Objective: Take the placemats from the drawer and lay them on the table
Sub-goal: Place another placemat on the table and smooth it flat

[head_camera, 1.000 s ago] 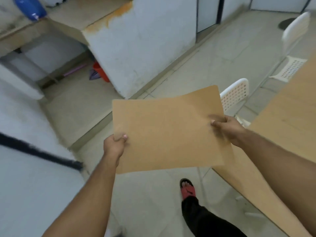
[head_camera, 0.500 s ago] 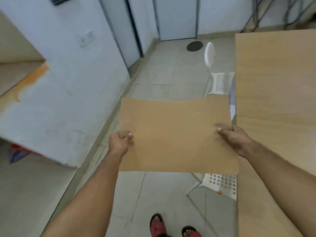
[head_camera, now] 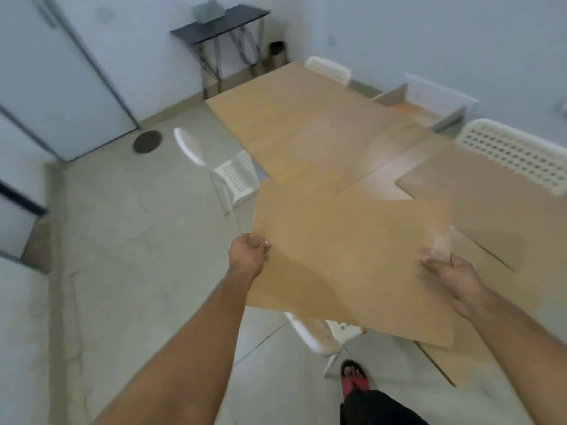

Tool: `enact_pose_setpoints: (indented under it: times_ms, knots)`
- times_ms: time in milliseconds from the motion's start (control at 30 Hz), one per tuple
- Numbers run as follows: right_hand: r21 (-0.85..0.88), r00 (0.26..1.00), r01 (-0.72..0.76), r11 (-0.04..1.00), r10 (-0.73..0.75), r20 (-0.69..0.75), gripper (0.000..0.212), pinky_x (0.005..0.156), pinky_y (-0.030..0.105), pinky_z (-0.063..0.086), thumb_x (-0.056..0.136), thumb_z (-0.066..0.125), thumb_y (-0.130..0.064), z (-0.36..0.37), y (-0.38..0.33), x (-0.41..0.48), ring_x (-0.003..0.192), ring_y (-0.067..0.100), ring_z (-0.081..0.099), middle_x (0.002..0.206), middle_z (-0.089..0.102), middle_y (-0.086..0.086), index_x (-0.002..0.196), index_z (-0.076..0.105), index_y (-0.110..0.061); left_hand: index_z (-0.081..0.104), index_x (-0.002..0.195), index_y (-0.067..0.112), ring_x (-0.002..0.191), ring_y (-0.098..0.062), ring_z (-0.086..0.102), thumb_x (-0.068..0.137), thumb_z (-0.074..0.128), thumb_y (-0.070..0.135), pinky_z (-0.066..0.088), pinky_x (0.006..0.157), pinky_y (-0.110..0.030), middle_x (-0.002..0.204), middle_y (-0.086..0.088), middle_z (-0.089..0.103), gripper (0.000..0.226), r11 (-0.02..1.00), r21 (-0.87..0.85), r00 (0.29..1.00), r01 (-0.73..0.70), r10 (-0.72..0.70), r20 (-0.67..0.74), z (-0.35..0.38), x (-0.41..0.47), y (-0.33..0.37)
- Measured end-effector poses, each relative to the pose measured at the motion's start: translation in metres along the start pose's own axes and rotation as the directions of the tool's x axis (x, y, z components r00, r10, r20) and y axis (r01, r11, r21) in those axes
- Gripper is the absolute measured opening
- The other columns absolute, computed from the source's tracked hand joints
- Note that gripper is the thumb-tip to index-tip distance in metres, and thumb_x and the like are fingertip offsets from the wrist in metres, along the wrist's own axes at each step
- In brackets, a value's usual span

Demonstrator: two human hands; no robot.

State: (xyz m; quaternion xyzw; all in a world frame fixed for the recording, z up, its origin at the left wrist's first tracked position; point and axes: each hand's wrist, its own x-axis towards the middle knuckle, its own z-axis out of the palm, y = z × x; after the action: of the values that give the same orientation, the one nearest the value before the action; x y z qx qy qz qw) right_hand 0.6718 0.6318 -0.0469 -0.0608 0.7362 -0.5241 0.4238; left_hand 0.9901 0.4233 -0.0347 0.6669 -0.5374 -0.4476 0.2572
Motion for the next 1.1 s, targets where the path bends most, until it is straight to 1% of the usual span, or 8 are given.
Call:
enact_pose_setpoints:
  times_ms: [133, 200, 333, 467, 567, 733, 933, 1100]
  knots:
    - [0.058, 0.973, -0.036, 0.998, 0.048, -0.227, 0.025, 0.088, 0.047, 0.052, 0.096, 0.063, -0.007, -0.036, 0.026, 0.005, 0.091, 0.031, 0.064, 0.11, 0.068, 0.019, 0.121, 0.065, -0.004, 0.068, 0.094, 0.019, 0.084, -0.029, 0.069, 0.087, 0.071, 0.024, 0.059, 0.078, -0.039, 0.092, -0.009, 0.073, 0.009, 0.98, 0.153, 0.987, -0.124, 0.106, 0.125, 0.069, 0.031, 0.04]
    - [0.083, 0.948, -0.035, 0.996, 0.06, -0.311, 0.025, 0.094, 0.047, 0.051, 0.095, 0.064, -0.008, -0.042, 0.033, 0.007, 0.095, 0.03, 0.064, 0.112, 0.069, 0.017, 0.12, 0.066, -0.006, 0.068, 0.093, 0.019, 0.088, -0.031, 0.069, 0.088, 0.071, 0.026, 0.058, 0.08, -0.039, 0.095, -0.009, 0.072, 0.009, 0.961, 0.217, 0.974, -0.172, 0.132, 0.186, 0.098, 0.044, 0.057]
    - [0.13, 0.9, -0.055, 0.99, 0.105, -0.423, 0.017, 0.092, 0.043, 0.05, 0.096, 0.063, -0.011, -0.054, 0.038, 0.013, 0.092, 0.028, 0.063, 0.104, 0.067, 0.009, 0.112, 0.066, -0.012, 0.064, 0.095, 0.016, 0.095, -0.034, 0.067, 0.088, 0.071, 0.026, 0.056, 0.081, -0.039, 0.096, -0.009, 0.07, 0.014, 0.921, 0.287, 0.941, -0.264, 0.181, 0.285, 0.148, 0.06, 0.079]
    - [0.12, 0.83, -0.135, 0.984, 0.178, -0.529, 0.014, 0.09, 0.05, 0.055, 0.092, 0.065, -0.021, -0.066, 0.046, 0.022, 0.091, 0.033, 0.066, 0.099, 0.07, 0.008, 0.105, 0.068, -0.017, 0.059, 0.129, 0.008, 0.111, -0.035, 0.062, 0.088, 0.073, 0.029, 0.052, 0.093, -0.04, 0.122, -0.011, 0.066, 0.048, 0.897, 0.33, 0.916, -0.293, 0.164, 0.366, 0.19, 0.072, 0.088]
    - [0.099, 0.745, -0.191, 0.977, 0.21, -0.633, 0.008, 0.09, 0.054, 0.055, 0.086, 0.067, -0.022, -0.068, 0.058, 0.026, 0.093, 0.036, 0.066, 0.104, 0.072, 0.01, 0.094, 0.065, -0.021, 0.063, 0.125, 0.012, 0.106, -0.034, 0.065, 0.084, 0.075, 0.031, 0.054, 0.091, -0.039, 0.119, -0.012, 0.069, 0.046, 0.877, 0.352, 0.886, -0.328, 0.155, 0.438, 0.215, 0.084, 0.087]
    - [0.081, 0.627, -0.263, 0.961, 0.235, -0.742, 0.048, 0.093, 0.044, 0.05, 0.087, 0.066, -0.014, -0.05, 0.059, 0.028, 0.108, 0.041, 0.061, 0.124, 0.066, 0.015, 0.134, 0.057, -0.015, 0.063, 0.125, 0.014, 0.107, -0.032, 0.064, 0.084, 0.075, 0.025, 0.045, 0.081, -0.03, 0.119, -0.011, 0.068, 0.044, 0.822, 0.388, 0.831, -0.417, 0.171, 0.53, 0.245, 0.107, 0.086]
    - [0.075, 0.514, -0.321, 0.944, 0.24, -0.823, 0.06, 0.083, 0.037, 0.041, 0.091, 0.061, -0.012, -0.032, 0.069, 0.04, 0.113, 0.042, 0.058, 0.13, 0.062, 0.017, 0.147, 0.043, -0.02, 0.052, 0.138, 0.019, 0.112, -0.031, 0.062, 0.089, 0.067, 0.025, 0.047, 0.087, -0.033, 0.125, -0.008, 0.066, 0.052, 0.767, 0.434, 0.8, -0.473, 0.167, 0.577, 0.266, 0.129, 0.088]
    - [-0.022, 0.515, -0.353, 0.935, 0.175, -0.839, 0.068, 0.101, 0.05, 0.043, 0.091, 0.063, -0.02, -0.024, 0.079, 0.049, 0.12, 0.044, 0.052, 0.141, 0.047, 0.022, 0.153, 0.035, -0.02, 0.048, 0.143, 0.011, 0.117, -0.03, 0.06, 0.093, 0.062, 0.022, 0.048, 0.091, -0.036, 0.132, -0.009, 0.061, 0.053, 0.651, 0.426, 0.714, -0.628, 0.264, 0.649, 0.281, 0.131, 0.094]
